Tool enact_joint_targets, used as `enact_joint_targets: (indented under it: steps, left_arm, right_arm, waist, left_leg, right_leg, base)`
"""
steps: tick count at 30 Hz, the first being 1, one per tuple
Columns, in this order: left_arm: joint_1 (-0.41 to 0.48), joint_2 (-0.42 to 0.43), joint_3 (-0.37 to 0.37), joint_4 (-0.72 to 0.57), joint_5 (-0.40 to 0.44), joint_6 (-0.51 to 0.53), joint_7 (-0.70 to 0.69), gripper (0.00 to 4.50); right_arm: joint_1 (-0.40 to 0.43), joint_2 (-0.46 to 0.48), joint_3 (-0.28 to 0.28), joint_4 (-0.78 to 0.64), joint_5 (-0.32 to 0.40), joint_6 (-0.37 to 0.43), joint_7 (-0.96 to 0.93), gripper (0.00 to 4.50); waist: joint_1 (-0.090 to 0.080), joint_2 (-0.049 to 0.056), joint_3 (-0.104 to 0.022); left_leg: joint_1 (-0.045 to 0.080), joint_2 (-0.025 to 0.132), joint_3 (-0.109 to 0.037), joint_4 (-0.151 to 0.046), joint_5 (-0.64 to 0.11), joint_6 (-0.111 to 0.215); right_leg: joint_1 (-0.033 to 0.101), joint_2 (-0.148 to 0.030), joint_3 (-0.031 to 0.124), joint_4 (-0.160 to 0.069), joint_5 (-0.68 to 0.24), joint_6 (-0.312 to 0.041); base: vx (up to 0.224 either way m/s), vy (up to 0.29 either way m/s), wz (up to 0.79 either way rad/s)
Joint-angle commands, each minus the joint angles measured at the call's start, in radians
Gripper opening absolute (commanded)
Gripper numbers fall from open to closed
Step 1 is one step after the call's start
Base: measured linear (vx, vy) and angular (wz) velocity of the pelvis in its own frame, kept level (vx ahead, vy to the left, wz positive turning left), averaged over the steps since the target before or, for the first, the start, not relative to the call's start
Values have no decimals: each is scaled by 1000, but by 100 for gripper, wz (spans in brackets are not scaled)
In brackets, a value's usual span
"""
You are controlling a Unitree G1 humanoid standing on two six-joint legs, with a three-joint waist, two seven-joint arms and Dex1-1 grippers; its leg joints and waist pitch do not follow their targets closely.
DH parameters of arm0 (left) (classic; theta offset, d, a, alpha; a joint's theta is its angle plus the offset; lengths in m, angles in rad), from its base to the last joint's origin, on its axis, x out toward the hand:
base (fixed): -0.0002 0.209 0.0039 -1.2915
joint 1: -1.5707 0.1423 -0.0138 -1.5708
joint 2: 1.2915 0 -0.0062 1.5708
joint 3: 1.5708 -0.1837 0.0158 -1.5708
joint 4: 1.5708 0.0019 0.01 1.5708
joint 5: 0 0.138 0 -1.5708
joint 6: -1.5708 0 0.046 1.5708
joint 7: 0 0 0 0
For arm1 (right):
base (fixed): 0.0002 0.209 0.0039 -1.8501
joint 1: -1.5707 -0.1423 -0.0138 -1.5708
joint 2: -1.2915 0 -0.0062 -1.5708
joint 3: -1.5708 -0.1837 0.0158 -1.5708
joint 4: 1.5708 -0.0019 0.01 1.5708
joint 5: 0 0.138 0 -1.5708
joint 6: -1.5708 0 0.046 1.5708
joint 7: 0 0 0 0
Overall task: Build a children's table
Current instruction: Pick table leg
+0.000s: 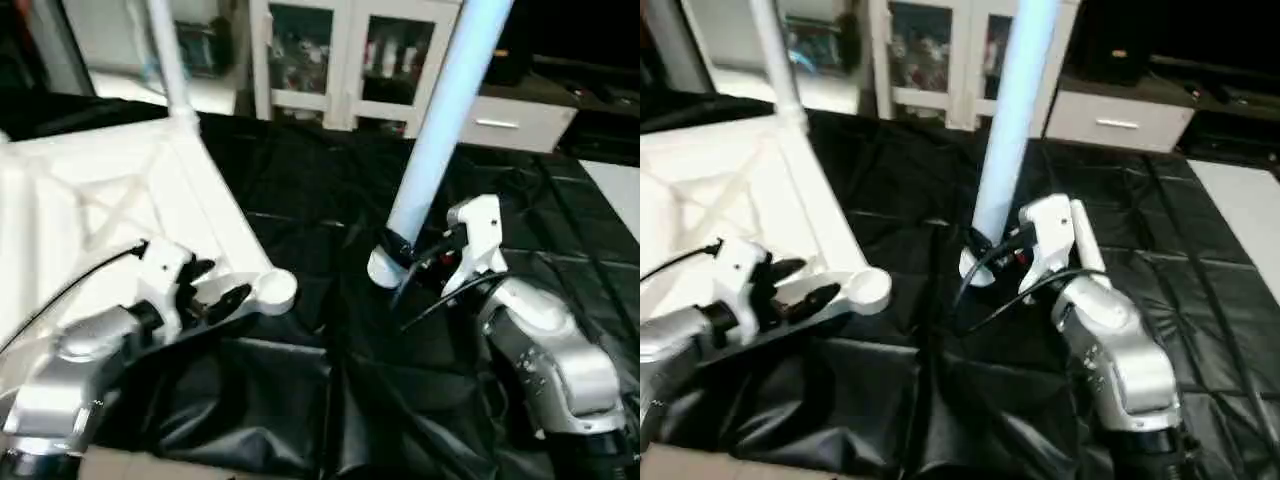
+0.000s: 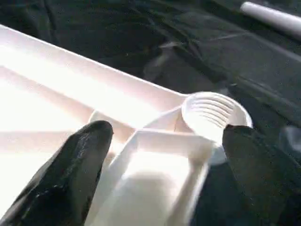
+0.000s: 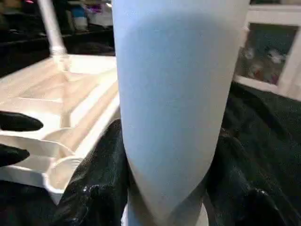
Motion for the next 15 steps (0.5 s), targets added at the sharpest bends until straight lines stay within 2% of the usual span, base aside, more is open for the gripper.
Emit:
enact_joint_targets:
  steps: [1, 2, 3, 4, 6, 7, 8, 10, 11, 12, 13, 14, 15]
  left_arm:
    - [-15, 24, -8, 1, -25, 34, -49, 443]
    - [-38, 52, -24, 18, -28, 53, -81, 443]
    - [-67, 79, -44, 43, -31, 66, -108, 443]
    - [-67, 79, -44, 43, -31, 66, -108, 443]
    - [-96, 88, -72, 82, -13, 52, -130, 443]
    - [-107, 88, -89, 119, 1, 36, -159, 443]
    - [-108, 88, -91, 124, 2, 35, -164, 443]
    - [-121, 87, -99, 153, 5, 30, -187, 443]
    - [-139, 95, -119, 201, 34, 1, -202, 443]
    - [-150, 103, -130, 225, 46, -6, -214, 443]
    - [-152, 112, -135, 237, 36, 7, -239, 443]
    - [-153, 120, -137, 239, 26, 16, -256, 443]
    - [-157, 132, -143, 239, 20, 22, -272, 443]
  right_arm:
    - [-23, -19, -6, -17, 27, 14, 30, 187]
    - [-37, -35, -3, -5, 42, 23, 66, 187]
    - [-51, -52, 3, 6, 54, 33, 109, 187]
    - [-51, -52, 3, 6, 54, 33, 109, 187]
    - [-57, -68, 12, 13, 59, 40, 147, 187]
    - [-50, -73, 26, 10, 54, 37, 162, 187]
    - [-49, -73, 28, 10, 54, 36, 163, 187]
    - [-52, -72, 35, 15, 53, 33, 167, 187]
    - [-62, -65, 41, 32, 50, 26, 168, 187]
    - [-70, -62, 43, 42, 50, 25, 168, 187]
    - [-74, -55, 47, 46, 51, 27, 164, 187]
    - [-75, -52, 48, 45, 54, 31, 164, 187]
    - [-75, -52, 47, 38, 61, 41, 168, 187]
  waist:
    - [0, 16, -28]
    - [2, 18, -31]
    - [2, 18, -34]
    - [5, 23, -36]
    - [9, 23, -36]
    - [11, 15, -38]
    - [15, 19, -42]
    - [15, 18, -45]
    - [16, 11, -49]
    - [17, 13, -52]
    - [18, 8, -57]
    - [20, 11, -61]
    - [18, -1, -60]
  left_leg:
    - [13, 72, -19, -109, -322, -24]
    - [17, 71, -17, -109, -320, -29]
    - [13, 72, -16, -110, -304, -29]
    - [8, 72, -15, -112, -276, -29]
    - [4, 74, -13, -112, -245, -25]
    - [2, 72, -10, -110, -231, -18]
    - [-3, 73, -10, -109, -185, -16]
    - [-8, 75, -9, -108, -140, -12]
    - [-10, 73, -7, -105, -101, -2]
    - [-9, 71, -5, -102, -79, 2]
    - [-11, 69, -4, -98, -23, 15]
    - [-12, 70, -2, -95, 19, 25]
    - [-12, 70, 0, -95, 30, 34]
  right_leg:
    - [21, -84, 58, -101, -361, -189]
    - [17, -83, 60, -102, -373, -171]
    - [20, -83, 60, -99, -354, -170]
    - [22, -80, 59, -96, -311, -168]
    - [24, -83, 60, -91, -256, -182]
    - [25, -84, 61, -94, -255, -184]
    - [30, -87, 62, -88, -217, -187]
    - [33, -87, 61, -81, -156, -199]
    - [35, -86, 60, -79, -110, -206]
    - [35, -85, 60, -75, -80, -210]
    - [38, -85, 59, -67, -15, -221]
    - [37, -85, 57, -62, 49, -234]
    - [37, -83, 57, -62, 72, -240]
  base:
    - [-63, 9, 6]
    - [-56, -3, 6]
    - [0, 0, 0]
    - [0, 0, 0]
    - [0, 0, 0]
    - [0, 0, 0]
    - [0, 0, 0]
    - [0, 0, 0]
    - [0, 0, 0]
    - [0, 0, 0]
    - [0, 0, 0]
    - [0, 0, 0]
    - [0, 0, 0]
